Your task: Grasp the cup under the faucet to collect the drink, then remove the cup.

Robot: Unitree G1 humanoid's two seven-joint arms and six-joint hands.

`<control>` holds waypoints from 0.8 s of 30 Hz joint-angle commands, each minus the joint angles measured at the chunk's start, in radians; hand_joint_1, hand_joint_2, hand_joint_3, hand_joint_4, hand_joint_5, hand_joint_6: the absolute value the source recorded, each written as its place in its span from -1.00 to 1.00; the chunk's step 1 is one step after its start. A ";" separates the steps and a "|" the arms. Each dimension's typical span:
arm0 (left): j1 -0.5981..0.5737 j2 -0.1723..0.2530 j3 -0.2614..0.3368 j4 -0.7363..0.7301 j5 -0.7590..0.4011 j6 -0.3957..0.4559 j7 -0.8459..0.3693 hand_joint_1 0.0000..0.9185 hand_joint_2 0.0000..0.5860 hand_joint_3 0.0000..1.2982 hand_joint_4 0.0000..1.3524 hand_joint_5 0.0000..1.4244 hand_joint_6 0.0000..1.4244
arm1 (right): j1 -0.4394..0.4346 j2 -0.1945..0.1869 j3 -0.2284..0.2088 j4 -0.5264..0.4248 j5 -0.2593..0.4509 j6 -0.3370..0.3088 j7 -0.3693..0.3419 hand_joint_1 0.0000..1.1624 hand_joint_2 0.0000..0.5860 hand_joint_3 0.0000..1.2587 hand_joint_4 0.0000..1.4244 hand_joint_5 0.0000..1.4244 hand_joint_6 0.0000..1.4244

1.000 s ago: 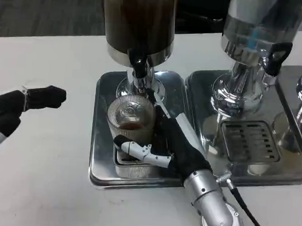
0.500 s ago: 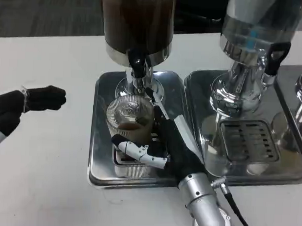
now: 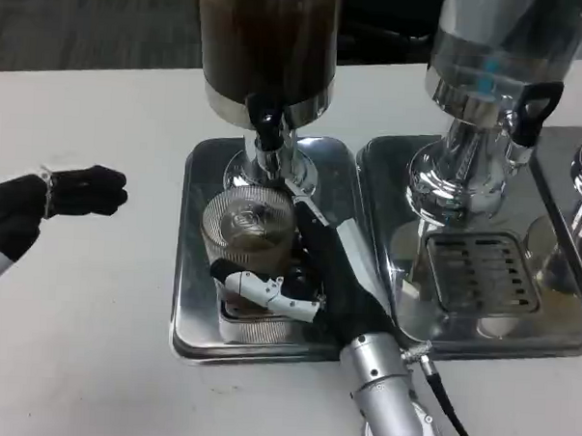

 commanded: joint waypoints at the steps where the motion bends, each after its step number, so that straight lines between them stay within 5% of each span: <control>1: 0.000 0.020 0.006 0.011 0.028 0.004 0.016 -1.00 -0.62 -0.55 -0.68 -0.70 -0.72 | 0.035 0.035 0.014 0.059 -0.008 0.038 0.006 0.19 -0.38 -0.73 -0.54 -0.33 -0.12; 12: 0.031 -0.001 0.048 0.039 0.196 -0.045 0.204 -1.00 -0.76 -0.82 -0.99 -0.98 -0.91 | 0.044 0.032 0.011 0.061 -0.007 0.036 -0.014 0.20 -0.31 -0.68 -0.50 -0.28 -0.07; 24: 0.017 0.021 -0.015 0.160 0.319 -0.013 0.288 -1.00 -0.76 -0.90 -1.00 -1.00 -0.99 | 0.068 0.027 0.005 0.042 -0.007 0.010 -0.057 0.19 -0.30 -0.58 -0.40 -0.17 0.05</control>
